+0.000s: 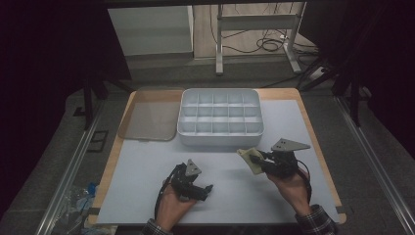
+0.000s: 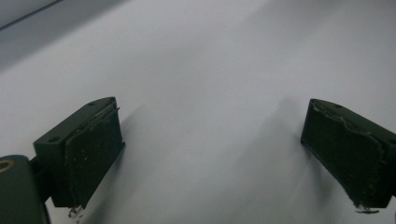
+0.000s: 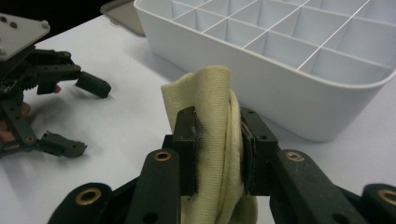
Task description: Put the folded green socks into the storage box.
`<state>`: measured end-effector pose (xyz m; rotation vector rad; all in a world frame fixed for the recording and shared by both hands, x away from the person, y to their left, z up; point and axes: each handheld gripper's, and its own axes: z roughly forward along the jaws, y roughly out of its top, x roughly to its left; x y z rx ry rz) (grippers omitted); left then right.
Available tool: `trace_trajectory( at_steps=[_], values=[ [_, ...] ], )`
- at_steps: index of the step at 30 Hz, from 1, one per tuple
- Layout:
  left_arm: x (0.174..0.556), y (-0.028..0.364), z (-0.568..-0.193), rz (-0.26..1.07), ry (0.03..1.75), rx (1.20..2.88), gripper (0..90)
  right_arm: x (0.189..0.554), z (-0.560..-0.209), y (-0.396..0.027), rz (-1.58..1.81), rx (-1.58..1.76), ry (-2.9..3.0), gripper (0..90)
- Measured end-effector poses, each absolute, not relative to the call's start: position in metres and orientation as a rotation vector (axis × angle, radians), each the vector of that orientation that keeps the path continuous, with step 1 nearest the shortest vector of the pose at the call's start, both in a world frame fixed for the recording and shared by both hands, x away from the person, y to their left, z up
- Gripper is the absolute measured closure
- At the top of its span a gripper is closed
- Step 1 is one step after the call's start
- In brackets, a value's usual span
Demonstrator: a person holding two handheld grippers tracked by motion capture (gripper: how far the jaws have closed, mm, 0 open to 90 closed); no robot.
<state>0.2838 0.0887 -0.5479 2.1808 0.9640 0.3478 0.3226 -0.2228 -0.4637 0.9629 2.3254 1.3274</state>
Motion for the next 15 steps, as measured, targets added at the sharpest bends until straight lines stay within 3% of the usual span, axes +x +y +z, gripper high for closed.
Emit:
trace_trajectory(
  at_steps=[15],
  values=[
    [0.284, 0.089, -0.548, 0.348, 0.965, 2.18, 5.2, 0.343, -0.451, -0.223, 1.33, 0.972, 2.287, 71.0]
  ],
)
